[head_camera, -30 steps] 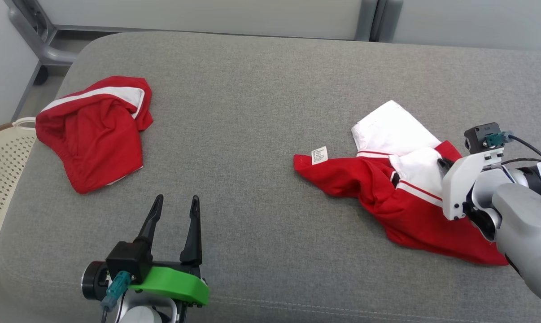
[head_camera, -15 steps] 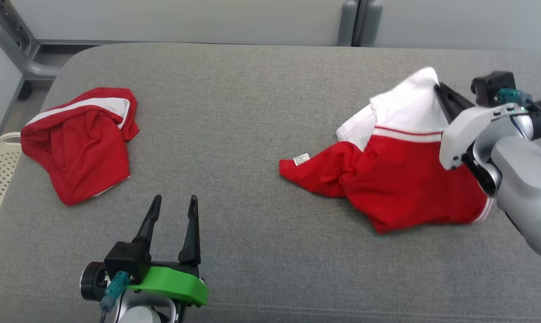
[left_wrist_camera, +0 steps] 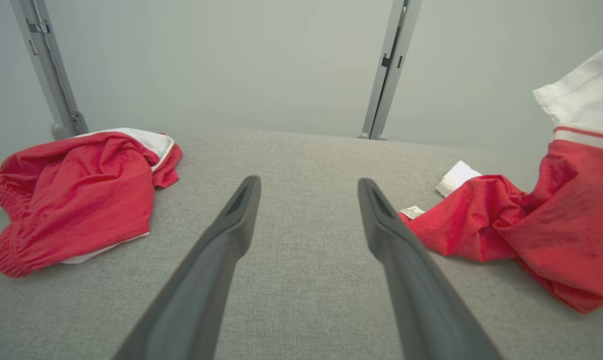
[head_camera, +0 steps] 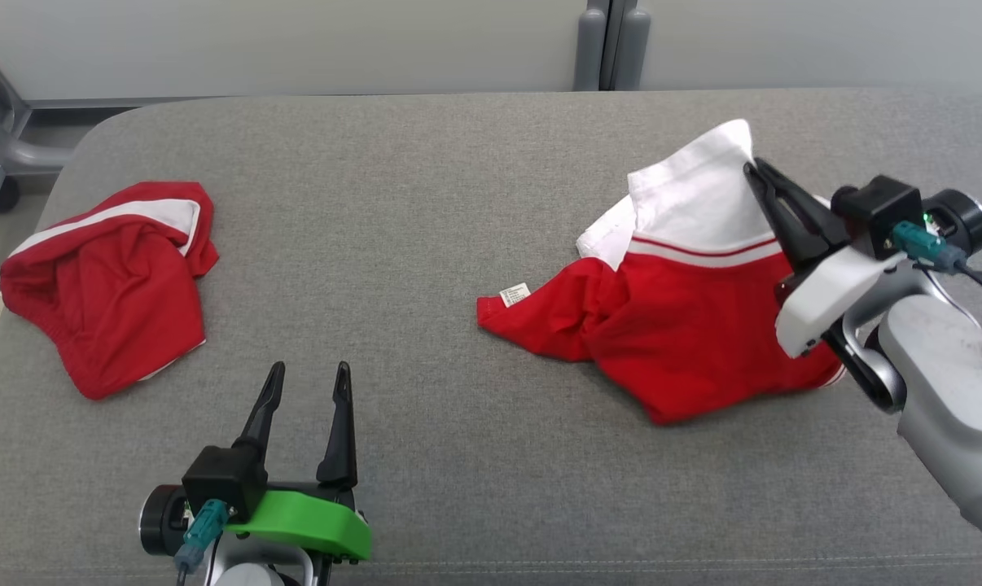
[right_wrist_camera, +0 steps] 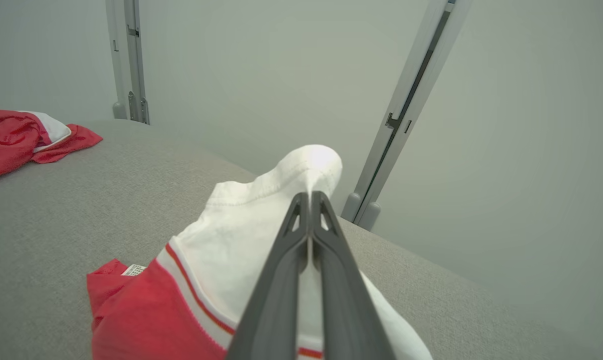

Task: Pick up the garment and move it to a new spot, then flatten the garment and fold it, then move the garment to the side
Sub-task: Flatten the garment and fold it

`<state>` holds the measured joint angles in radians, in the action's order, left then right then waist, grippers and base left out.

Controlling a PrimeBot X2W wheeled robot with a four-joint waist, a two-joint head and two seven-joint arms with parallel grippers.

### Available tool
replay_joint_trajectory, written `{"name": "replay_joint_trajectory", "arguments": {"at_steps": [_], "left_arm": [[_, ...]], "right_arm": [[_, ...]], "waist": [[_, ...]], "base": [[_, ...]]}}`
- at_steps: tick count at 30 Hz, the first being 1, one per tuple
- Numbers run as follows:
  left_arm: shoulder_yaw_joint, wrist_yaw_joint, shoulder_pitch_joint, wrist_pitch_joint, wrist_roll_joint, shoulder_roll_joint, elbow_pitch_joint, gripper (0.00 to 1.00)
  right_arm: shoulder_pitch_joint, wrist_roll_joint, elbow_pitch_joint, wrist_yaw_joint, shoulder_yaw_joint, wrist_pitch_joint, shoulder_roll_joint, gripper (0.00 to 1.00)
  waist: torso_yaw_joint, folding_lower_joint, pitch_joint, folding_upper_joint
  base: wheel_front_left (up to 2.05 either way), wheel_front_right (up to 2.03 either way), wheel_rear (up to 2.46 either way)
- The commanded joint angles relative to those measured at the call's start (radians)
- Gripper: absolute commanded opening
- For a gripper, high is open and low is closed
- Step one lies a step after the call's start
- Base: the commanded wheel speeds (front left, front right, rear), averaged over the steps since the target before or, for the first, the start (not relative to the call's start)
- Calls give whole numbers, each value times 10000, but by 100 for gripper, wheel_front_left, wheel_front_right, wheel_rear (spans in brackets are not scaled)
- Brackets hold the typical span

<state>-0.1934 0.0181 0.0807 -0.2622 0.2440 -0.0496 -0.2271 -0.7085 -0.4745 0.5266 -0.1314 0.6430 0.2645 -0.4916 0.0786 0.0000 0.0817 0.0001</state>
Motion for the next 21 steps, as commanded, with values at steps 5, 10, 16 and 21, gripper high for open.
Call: {"name": "replay_joint_trajectory", "arguments": {"at_steps": [5, 10, 16, 21], "left_arm": [[66, 55, -115, -15, -87, -17, 23, 100], [53, 71, -190, -15, -90, -18, -2, 100], [77, 97, -233, -15, -81, -18, -35, 100], [22, 111, -235, -15, -65, -18, -64, 100]], "right_arm": [[1340, 229, -1291, 16, -101, 20, -497, 0], [2443, 43, -2024, 14, -104, 20, -783, 0], [3493, -622, -1915, 14, 358, 19, -908, 0], [3601, -1327, -1403, 16, 905, 21, -857, 0]], "waist": [[-382, 0, -134, -1], [-584, 0, -233, -1], [-709, 0, -324, -1], [-733, 0, -353, -1]], "base": [[0, 0, 0], [0, 0, 0], [0, 0, 0], [0, 0, 0]]}}
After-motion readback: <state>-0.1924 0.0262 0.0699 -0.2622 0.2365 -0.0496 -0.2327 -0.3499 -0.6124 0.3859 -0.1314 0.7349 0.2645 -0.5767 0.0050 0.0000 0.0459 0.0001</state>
